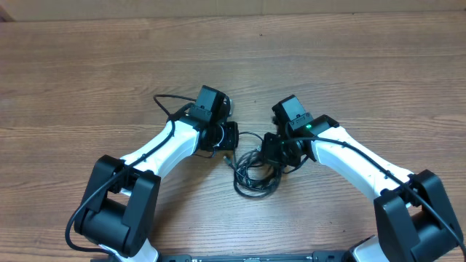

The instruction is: Untangle cables

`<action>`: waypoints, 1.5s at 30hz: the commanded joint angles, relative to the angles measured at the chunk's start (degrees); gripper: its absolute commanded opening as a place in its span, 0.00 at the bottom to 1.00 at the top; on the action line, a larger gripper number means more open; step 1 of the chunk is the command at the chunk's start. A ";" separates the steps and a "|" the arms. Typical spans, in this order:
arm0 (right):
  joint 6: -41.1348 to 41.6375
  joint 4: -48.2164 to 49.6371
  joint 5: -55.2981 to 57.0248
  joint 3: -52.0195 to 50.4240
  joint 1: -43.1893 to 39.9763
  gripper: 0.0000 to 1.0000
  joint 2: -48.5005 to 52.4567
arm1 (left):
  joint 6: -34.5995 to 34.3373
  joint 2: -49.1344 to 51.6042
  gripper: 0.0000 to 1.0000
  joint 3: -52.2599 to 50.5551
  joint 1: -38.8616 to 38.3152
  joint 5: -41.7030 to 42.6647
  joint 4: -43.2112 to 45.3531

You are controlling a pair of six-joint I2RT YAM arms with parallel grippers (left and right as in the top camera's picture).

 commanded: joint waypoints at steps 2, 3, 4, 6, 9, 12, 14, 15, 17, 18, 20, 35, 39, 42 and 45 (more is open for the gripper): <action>-10.95 1.60 -12.26 1.38 -0.39 0.04 0.35 | -5.99 0.39 0.12 -0.22 -0.20 -7.87 0.07; -11.67 2.27 -14.14 1.38 -0.63 0.04 0.17 | -5.99 0.42 0.11 -0.22 -0.17 -8.15 -0.07; -12.35 2.89 -15.74 1.38 -0.96 0.04 -0.02 | -6.01 0.42 0.07 -0.22 -0.17 -8.79 -0.31; -13.49 4.09 -18.64 1.42 -2.08 0.04 -0.48 | -6.97 0.39 0.05 -0.22 -0.17 -10.69 -1.18; -13.90 4.94 -20.94 1.44 -5.46 0.04 -1.99 | -14.43 0.42 0.04 -0.22 -0.13 -16.28 -3.74; -14.75 4.87 -20.96 1.44 -10.01 0.04 -3.61 | -19.08 0.42 0.04 -0.22 -0.09 -19.43 -5.29; -14.71 4.87 -20.96 1.44 -13.44 0.04 -4.55 | -21.18 0.42 0.04 -0.22 -0.09 -20.55 -6.27; -14.69 4.87 -20.96 1.44 -15.08 0.04 -4.81 | -21.77 0.39 0.05 -0.22 -0.09 -20.85 -6.69; -14.58 4.59 -20.96 1.42 -18.18 0.04 -4.92 | -23.32 0.42 0.04 -0.22 -0.02 -21.62 -7.30; -14.45 4.31 -20.92 1.42 -19.32 0.04 -4.92 | -24.20 0.42 0.04 -0.22 -0.02 -22.21 -7.52; -14.45 3.21 -20.72 1.40 -21.00 0.04 -4.90 | -25.55 0.42 0.04 -0.22 -0.02 -22.62 -7.80; -14.43 -4.31 -8.44 1.36 -20.96 0.82 -4.90 | -26.56 0.39 1.00 -0.22 -0.09 -22.36 -8.31; -14.43 -4.63 -8.35 1.36 -20.96 0.95 -4.90 | -26.51 0.39 0.99 -0.22 -0.11 -22.38 -8.17; -14.45 -4.61 -8.22 1.36 -20.96 1.00 -4.90 | -26.51 0.39 1.00 -0.22 -0.04 -21.86 -8.35; -14.45 -4.39 -7.32 1.36 -20.96 1.00 -4.90 | -26.49 0.35 1.00 -0.17 0.68 -20.28 -8.35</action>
